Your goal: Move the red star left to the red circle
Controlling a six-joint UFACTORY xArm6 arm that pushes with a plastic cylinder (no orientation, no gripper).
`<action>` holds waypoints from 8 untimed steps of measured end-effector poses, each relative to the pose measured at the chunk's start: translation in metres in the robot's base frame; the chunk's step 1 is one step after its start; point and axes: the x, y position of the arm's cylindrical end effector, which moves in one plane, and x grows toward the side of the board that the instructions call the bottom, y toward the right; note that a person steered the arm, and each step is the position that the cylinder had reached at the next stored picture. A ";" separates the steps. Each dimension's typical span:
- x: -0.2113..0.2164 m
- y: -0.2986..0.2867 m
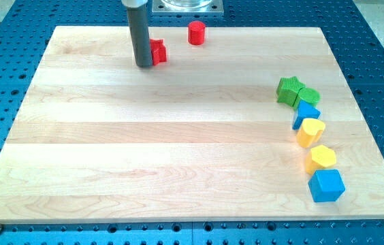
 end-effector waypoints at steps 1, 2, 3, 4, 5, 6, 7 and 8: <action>0.035 0.006; -0.026 0.014; -0.054 0.027; -0.046 0.012; -0.008 0.038; -0.004 0.178; 0.032 0.312; 0.094 0.350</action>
